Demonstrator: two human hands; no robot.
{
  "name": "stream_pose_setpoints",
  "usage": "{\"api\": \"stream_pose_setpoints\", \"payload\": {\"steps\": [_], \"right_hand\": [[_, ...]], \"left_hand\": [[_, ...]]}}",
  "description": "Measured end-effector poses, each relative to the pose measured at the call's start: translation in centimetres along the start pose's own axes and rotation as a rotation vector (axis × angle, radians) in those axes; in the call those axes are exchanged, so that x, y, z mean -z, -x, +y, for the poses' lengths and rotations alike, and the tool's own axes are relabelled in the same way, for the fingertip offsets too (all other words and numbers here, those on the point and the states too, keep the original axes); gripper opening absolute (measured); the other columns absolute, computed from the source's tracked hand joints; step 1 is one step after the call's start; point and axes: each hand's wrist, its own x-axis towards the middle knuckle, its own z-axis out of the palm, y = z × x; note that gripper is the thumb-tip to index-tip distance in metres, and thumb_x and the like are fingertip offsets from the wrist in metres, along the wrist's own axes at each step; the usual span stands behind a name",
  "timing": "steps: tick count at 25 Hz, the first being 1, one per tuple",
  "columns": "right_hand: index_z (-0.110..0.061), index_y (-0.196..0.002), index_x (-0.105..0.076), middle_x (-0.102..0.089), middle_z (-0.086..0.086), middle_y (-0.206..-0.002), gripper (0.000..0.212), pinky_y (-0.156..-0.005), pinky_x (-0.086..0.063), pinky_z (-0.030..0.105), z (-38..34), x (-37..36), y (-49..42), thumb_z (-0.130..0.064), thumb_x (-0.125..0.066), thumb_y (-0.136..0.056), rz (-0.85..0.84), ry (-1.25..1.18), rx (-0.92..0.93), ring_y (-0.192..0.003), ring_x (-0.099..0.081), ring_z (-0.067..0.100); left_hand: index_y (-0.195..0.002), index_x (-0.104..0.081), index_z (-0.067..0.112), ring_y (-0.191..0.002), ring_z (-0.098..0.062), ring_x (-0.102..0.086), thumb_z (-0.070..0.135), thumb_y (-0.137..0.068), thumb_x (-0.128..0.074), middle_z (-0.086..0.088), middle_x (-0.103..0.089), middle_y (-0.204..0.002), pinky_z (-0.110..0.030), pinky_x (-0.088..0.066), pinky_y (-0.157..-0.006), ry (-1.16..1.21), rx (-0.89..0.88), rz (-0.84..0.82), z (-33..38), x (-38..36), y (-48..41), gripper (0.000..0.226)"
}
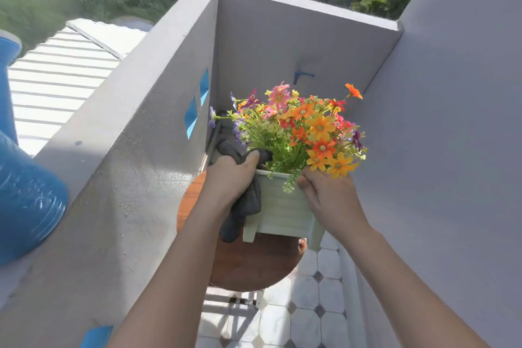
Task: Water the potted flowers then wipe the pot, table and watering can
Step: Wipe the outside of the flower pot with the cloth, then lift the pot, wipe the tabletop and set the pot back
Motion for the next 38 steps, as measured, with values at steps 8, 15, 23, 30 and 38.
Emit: {"api": "stream_pose_setpoints", "payload": {"steps": [8,15,23,30,38], "right_hand": [[-0.009,-0.084,-0.068,-0.065,0.007,-0.073,0.039,-0.068,-0.042,0.031,-0.6,1.2,1.9,-0.038,-0.042,-0.086,0.092,-0.171,-0.255,-0.074,-0.056,0.023],[-0.019,-0.076,-0.058,-0.059,0.001,-0.088,0.028,-0.09,-0.05,0.045,1.8,5.0,3.8,-0.044,-0.053,-0.086,-0.119,-0.945,-1.251,-0.083,-0.061,0.02],[-0.013,-0.095,-0.055,-0.056,0.011,-0.093,0.022,-0.068,-0.052,0.027,5.0,13.0,1.5,-0.034,-0.049,-0.09,-0.476,-1.107,-1.23,-0.078,-0.056,0.023],[-0.002,-0.099,-0.059,-0.063,0.016,-0.087,0.028,-0.075,-0.055,0.045,9.8,16.5,5.9,-0.013,-0.034,-0.093,-0.181,-1.082,-1.351,-0.077,-0.063,0.029],[-0.003,-0.114,-0.053,-0.063,0.019,-0.11,0.03,-0.087,-0.052,0.047,13.2,15.2,7.7,-0.014,-0.033,-0.095,-0.021,-1.04,-1.509,-0.091,-0.061,0.03]], "left_hand": [[-0.103,-0.061,0.002,-0.103,-0.033,-0.058,0.03,-0.075,-0.065,-0.02,-0.062,-0.111,-0.033,-0.046,-0.079,-0.375,-0.027,-0.123,2.9,0.2,-1.7,0.04],[-0.077,-0.062,0.003,-0.086,-0.036,-0.065,0.037,-0.044,-0.064,-0.023,-0.067,-0.09,-0.043,-0.055,-0.075,-0.226,-0.048,-0.159,3.1,0.3,-0.7,0.047],[-0.08,-0.065,0.004,-0.08,-0.028,-0.063,0.034,-0.047,-0.071,-0.013,-0.065,-0.082,-0.04,-0.053,-0.08,-0.315,-0.24,-0.25,11.4,-0.6,4.1,0.045],[-0.087,-0.066,0.008,-0.075,-0.022,-0.062,0.039,-0.074,-0.076,-0.014,-0.067,-0.092,-0.034,-0.053,-0.073,-0.133,-0.259,-0.339,14.7,-8.0,6.2,0.036],[-0.087,-0.062,0.024,-0.05,-0.008,-0.059,0.063,-0.085,-0.048,0.004,-0.059,-0.049,-0.019,-0.047,-0.058,0.283,0.131,-0.565,9.7,-7.1,4.9,0.042]]}}
